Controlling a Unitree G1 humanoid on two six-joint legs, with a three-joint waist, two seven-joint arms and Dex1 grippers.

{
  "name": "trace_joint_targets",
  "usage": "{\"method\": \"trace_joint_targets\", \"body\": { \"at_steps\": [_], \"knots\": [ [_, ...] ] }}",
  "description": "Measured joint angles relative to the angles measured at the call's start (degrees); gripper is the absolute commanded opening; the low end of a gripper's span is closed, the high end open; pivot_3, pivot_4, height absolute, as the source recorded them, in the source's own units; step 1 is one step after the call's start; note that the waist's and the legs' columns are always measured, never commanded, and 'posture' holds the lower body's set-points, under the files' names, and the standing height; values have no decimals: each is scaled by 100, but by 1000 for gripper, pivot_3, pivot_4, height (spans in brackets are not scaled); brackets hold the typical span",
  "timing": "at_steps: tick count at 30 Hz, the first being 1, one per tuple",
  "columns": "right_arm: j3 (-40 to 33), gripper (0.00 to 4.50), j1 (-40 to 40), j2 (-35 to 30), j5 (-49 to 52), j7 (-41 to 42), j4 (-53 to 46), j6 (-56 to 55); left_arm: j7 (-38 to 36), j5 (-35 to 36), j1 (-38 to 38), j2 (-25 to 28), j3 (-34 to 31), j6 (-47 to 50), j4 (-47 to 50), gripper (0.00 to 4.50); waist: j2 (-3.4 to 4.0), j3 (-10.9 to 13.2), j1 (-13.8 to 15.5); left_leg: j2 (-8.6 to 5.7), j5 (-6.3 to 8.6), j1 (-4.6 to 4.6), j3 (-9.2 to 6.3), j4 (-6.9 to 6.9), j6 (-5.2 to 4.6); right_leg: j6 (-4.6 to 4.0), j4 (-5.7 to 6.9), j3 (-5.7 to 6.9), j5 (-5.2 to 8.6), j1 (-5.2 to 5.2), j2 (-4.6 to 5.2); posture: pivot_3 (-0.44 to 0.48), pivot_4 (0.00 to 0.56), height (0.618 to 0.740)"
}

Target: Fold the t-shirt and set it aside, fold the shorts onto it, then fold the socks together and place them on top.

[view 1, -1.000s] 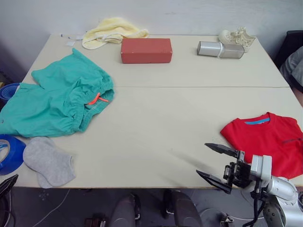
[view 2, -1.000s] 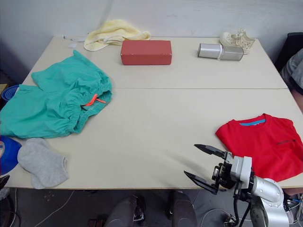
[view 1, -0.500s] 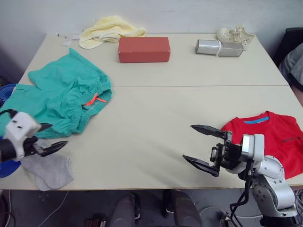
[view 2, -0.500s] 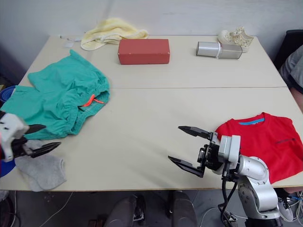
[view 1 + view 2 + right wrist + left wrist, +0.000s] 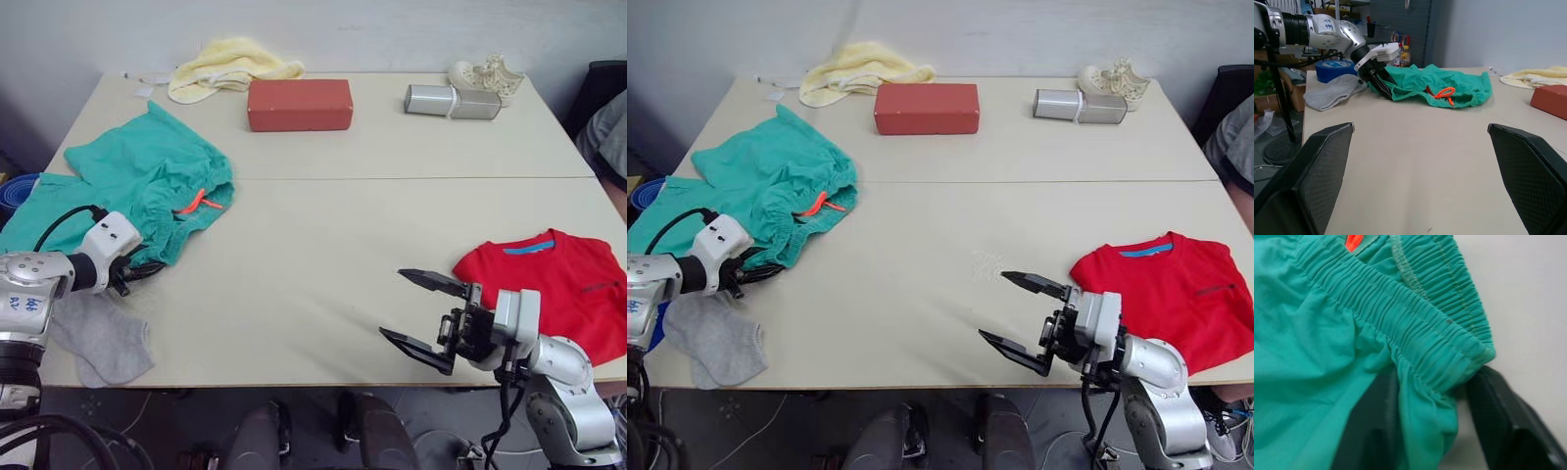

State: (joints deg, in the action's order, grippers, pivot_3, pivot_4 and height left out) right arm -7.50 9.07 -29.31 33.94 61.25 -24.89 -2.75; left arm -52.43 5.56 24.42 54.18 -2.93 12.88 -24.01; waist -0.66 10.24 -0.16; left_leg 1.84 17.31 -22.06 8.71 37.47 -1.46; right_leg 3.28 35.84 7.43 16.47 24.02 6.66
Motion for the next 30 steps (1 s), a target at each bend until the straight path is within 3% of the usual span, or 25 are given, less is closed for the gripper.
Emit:
{"method": "trace_joint_targets", "body": {
  "at_steps": [3, 12, 17, 20, 27, 30],
  "knots": [
    [-40, 4500, 80, -67, -9, -23, -16, -46, -279, -5, 492, -277, 167, -131, -213, 43, -2, 1, 67, -1, -15, -11, -5, 17, -31, 0, 2, 6, 0, 0, 0, 0, 150, 740],
    [-241, 4500, 354, -318, -124, -83, -66, -156, -1244, -24, 2432, -1905, 992, -1293, -853, 43, -11, 3, 163, -7, 8, -24, -5, 72, -66, 19, -3, 10, -10, -20, -5, 0, 150, 740],
    [-365, 4500, 594, -405, -167, -263, -218, -96, -1632, -212, 2967, -2760, 1473, -2000, -1451, 43, -16, 6, 141, -3, 6, -24, -1, 73, -65, 19, -4, 11, -10, -19, -16, 0, 150, 740],
    [-634, 4500, 942, -459, -166, -421, -537, -48, -1863, -220, 3071, -3405, 1738, -1961, -1398, 43, -16, 6, 156, -6, 5, -25, -4, 76, -69, 20, -7, 12, -9, -23, -14, 0, 150, 740],
    [-1447, 4500, 2007, -748, 154, -365, -960, 205, -2012, 42, 2589, -4548, 2276, -714, -140, 43, -19, 8, 152, -6, 12, -14, -16, 80, -84, 32, -21, 11, -12, -44, -10, 0, 150, 740],
    [-1549, 4500, 2145, -805, 113, -216, -952, 159, -1558, 129, 2210, -5166, 2432, 189, 37, 736, -21, 10, 156, -7, 25, -16, -22, 83, -109, 32, -20, 10, -13, -43, -7, 0, 150, 740]
  ]
}}
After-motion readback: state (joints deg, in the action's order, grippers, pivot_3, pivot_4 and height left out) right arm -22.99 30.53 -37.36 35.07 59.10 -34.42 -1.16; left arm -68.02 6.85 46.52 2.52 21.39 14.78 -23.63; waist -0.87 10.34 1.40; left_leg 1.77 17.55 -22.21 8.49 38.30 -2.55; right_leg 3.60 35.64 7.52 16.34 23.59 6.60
